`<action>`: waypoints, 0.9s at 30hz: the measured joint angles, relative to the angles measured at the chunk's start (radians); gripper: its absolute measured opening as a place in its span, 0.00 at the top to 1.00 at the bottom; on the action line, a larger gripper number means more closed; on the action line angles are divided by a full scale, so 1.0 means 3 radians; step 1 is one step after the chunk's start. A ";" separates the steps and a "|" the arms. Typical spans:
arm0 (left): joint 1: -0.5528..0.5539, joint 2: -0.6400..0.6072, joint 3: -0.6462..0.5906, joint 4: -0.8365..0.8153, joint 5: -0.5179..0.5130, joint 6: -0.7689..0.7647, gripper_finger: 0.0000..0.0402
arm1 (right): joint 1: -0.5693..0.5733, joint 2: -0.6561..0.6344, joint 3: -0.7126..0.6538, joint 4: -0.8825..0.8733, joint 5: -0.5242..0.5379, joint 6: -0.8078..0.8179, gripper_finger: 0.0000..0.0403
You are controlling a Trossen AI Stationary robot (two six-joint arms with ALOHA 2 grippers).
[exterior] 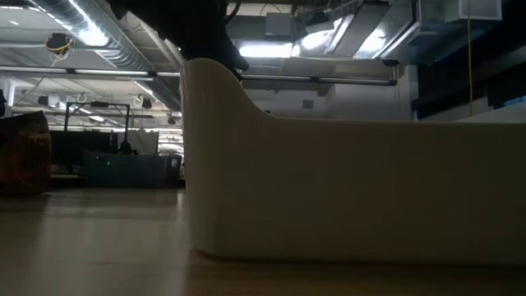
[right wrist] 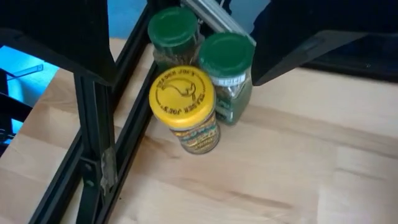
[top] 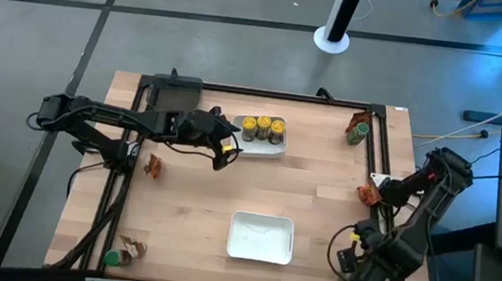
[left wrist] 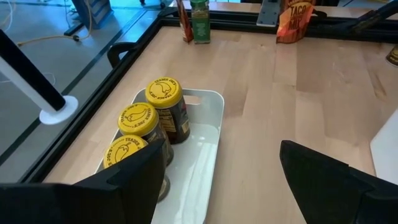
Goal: Sort spices by type
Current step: Put the seasoning bottle into the top white bin
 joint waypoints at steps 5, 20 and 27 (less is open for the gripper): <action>-0.0050 0.0000 0.0000 0.0000 0.0001 0.0015 0.26 | -0.0011 0.0000 -0.0186 0.0098 -0.0030 -0.0010 0.08; -0.0059 0.0000 -0.0001 0.0135 0.0001 0.0130 0.26 | -0.0010 0.0000 -0.0860 0.0758 -0.0387 0.0182 0.08; -0.0059 0.0001 -0.0001 0.0163 0.0001 0.0150 0.26 | -0.0010 -0.0001 -0.0889 0.0910 -0.0379 0.0177 0.08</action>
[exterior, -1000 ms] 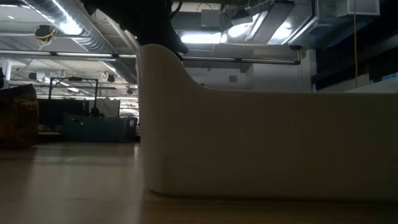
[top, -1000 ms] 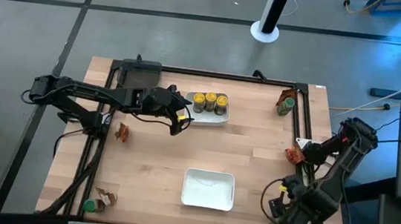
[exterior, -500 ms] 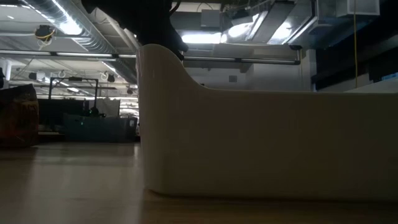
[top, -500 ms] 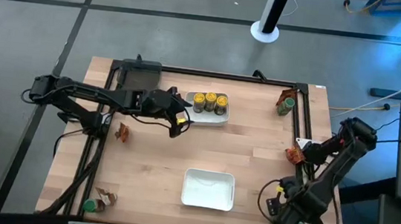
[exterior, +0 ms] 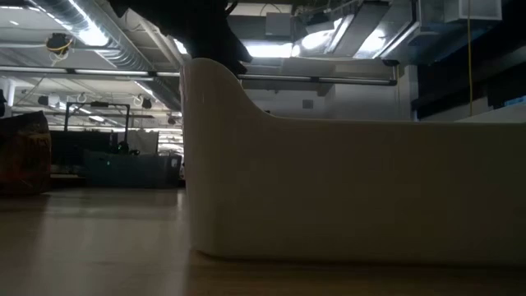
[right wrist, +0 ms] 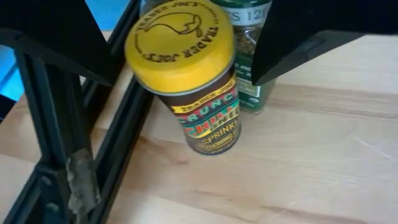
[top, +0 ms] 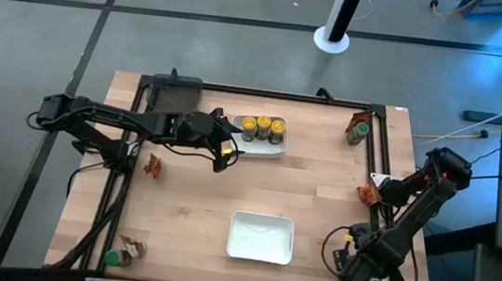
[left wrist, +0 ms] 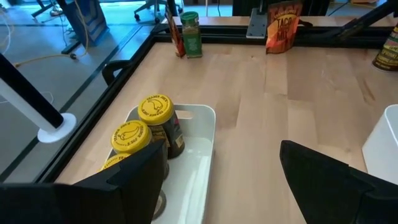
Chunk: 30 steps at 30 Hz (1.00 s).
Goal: Sort spices by type
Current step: Put the seasoning bottle into the top white bin
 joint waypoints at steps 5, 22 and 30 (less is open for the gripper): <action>0.0000 0.0000 0.0000 0.0000 0.0000 0.0035 0.26 | 0.0000 0.0000 0.0000 0.0003 0.0028 0.0012 0.13; 0.0000 0.0000 0.0000 0.0010 0.0000 0.0052 0.26 | 0.0000 -0.0003 0.0001 -0.0023 0.0047 -0.0290 0.38; 0.0000 0.0000 0.0000 0.0006 0.0000 -0.0002 0.26 | -0.0185 -0.0052 0.0082 -0.0189 0.0298 -0.0734 0.41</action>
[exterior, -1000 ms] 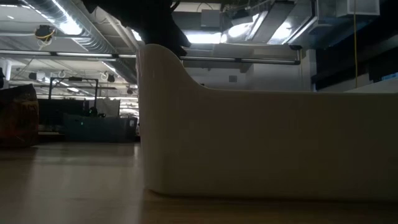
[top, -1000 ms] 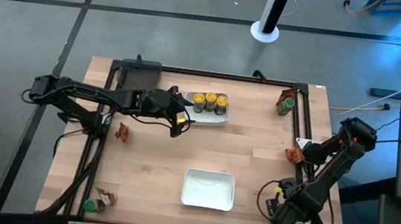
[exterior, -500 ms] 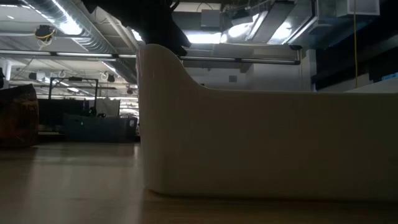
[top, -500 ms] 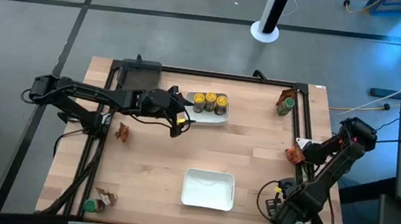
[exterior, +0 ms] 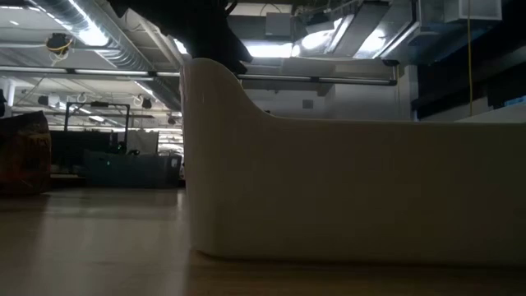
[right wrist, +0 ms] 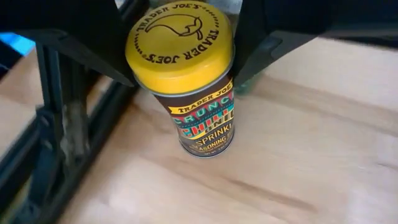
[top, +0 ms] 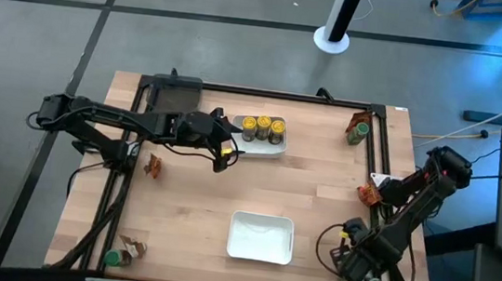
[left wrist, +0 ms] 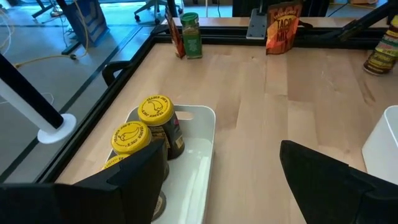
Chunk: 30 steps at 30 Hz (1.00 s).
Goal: Sort spices by type
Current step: Put the seasoning bottle into the top white bin
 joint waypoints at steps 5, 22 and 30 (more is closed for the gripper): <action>0.0000 0.0000 0.0000 -0.0020 0.0000 -0.0003 0.26 | -0.0247 -0.0021 0.0271 -0.0475 0.0215 -0.0450 0.40; 0.0000 0.0013 -0.0088 0.0079 0.0000 0.0079 0.27 | -0.1241 -0.0025 0.1132 -0.1082 0.1592 -0.2433 0.39; 0.0000 0.0085 -0.0089 0.0265 0.0133 0.0168 0.47 | -0.1742 -0.0025 0.1136 -0.0505 0.1950 -0.3533 0.39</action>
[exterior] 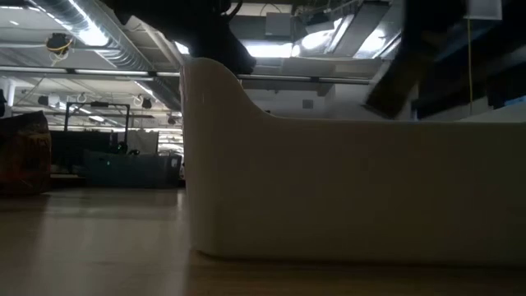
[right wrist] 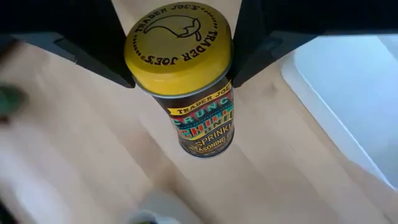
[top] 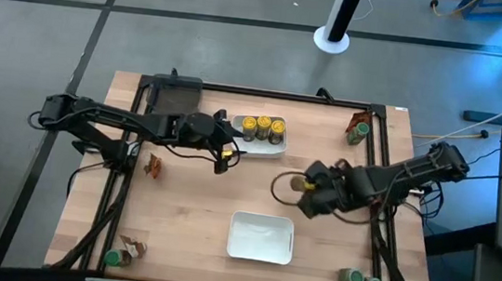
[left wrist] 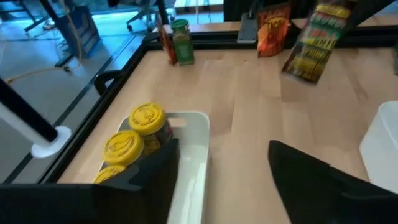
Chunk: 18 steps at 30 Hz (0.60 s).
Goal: Sort spices by type
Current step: Put the seasoning bottle into the top white bin
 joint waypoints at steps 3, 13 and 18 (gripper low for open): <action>0.0000 0.0108 -0.0001 0.0141 0.0005 0.0002 0.59 | -0.0152 0.0000 0.0000 0.0375 0.0057 -0.0424 0.39; -0.0075 0.0494 -0.0001 0.0589 0.0347 -0.0001 0.92 | -0.0495 0.0025 -0.0001 0.1305 0.0051 -0.1387 0.39; -0.0114 0.0576 -0.0001 0.0714 0.0342 0.0010 0.99 | -0.0595 0.0025 -0.0001 0.1524 -0.0005 -0.1647 0.39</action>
